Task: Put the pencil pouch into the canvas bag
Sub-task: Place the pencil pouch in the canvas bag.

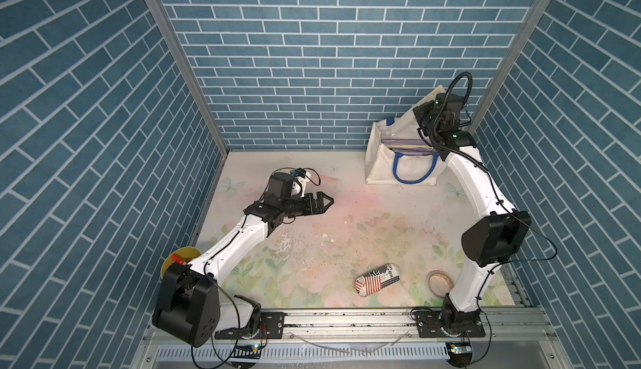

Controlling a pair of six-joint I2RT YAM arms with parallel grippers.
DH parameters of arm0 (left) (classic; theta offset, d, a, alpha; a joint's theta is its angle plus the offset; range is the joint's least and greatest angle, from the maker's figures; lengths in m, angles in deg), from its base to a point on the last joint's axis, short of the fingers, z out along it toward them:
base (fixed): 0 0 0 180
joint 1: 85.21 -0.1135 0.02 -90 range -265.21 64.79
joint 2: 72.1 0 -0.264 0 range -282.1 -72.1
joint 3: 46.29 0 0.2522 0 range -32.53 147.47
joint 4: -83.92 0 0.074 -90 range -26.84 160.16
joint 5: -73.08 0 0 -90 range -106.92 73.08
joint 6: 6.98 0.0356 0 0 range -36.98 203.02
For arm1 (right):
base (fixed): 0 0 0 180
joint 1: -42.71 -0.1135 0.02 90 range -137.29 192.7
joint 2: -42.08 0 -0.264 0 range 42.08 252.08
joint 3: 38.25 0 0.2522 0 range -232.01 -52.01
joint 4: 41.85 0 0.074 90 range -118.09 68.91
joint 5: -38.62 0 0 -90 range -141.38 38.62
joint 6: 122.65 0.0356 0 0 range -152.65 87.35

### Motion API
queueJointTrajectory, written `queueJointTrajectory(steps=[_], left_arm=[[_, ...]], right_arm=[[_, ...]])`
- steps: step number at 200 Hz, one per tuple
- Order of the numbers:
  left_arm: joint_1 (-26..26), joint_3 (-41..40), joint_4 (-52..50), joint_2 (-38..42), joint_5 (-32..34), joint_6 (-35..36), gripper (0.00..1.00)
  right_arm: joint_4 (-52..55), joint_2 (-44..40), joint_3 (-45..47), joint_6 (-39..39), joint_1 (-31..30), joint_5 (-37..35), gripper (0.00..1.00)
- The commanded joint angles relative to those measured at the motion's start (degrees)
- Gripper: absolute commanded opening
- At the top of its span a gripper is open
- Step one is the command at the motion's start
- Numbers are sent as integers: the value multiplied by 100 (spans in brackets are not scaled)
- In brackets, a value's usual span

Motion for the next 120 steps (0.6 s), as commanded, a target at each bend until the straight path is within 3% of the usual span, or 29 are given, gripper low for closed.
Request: queueJointTrajectory(steps=[1, 120], left_arm=[[11, -15, 16, 162, 17, -14, 99], [16, 249, -7, 78, -33, -15, 99]], right_arm=[[-239, 131, 35, 404, 62, -251, 0], [-325, 210, 1224, 1312, 68, 329, 0]])
